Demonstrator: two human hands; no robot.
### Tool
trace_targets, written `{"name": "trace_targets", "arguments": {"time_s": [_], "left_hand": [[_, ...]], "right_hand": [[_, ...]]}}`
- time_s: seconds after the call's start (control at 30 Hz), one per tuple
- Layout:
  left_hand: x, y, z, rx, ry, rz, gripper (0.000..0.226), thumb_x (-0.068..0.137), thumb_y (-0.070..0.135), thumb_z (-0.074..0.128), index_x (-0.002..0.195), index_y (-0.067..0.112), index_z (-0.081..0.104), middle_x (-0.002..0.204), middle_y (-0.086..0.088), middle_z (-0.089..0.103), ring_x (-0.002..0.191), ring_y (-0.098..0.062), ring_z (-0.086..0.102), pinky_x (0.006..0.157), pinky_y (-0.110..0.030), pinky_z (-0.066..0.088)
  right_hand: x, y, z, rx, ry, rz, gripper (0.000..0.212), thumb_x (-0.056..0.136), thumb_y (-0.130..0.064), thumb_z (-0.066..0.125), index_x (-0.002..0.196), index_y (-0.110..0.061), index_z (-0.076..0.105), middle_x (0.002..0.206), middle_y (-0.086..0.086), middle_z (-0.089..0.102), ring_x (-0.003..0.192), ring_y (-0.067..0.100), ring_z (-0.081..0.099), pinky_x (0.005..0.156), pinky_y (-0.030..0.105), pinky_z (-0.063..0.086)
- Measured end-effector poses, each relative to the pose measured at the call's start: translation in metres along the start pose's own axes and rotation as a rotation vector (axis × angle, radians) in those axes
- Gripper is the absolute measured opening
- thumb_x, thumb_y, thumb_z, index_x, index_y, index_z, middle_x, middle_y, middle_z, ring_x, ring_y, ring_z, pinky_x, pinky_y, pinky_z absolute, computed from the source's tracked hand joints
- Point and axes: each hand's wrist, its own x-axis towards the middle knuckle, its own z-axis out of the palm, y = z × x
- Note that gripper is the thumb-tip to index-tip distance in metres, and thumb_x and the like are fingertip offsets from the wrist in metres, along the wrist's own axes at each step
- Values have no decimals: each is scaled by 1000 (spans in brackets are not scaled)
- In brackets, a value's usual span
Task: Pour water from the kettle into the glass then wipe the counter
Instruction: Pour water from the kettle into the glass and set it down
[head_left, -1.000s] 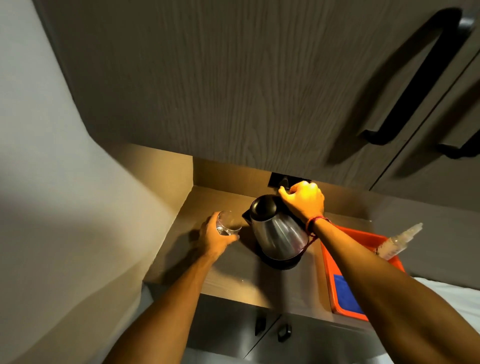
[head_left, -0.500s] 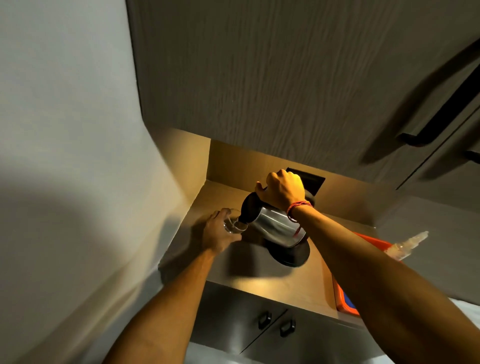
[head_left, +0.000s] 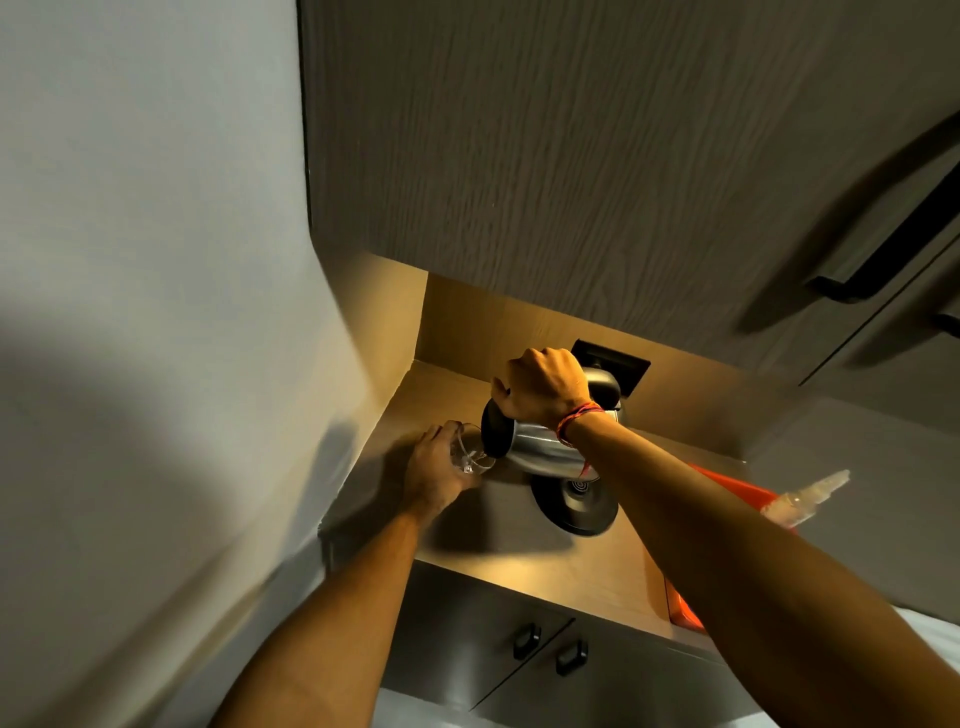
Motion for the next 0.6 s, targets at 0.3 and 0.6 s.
{"name": "trace_targets", "arguments": {"time_s": [0.3,0.6], "left_hand": [[1,1,2,11,-3,-1,77,64,23,93,132,14,57,129,-7,62,120,-25,58,100,-39,53],[5,10,5,-76,-16,-15,73,61,23,92,125,15,58,119,-7,62,107,-24,60,84,-35,55]], "right_hand": [[0,-3,2,-47,28,-44,41,88,-39,53,53,-17,48,43,-8,32,38,15,35,46,19,27],[-13,22,4,62,53,108,55,92,-44,53,48,-19,32,45,-6,33,42,18,44,47,23,29]]}}
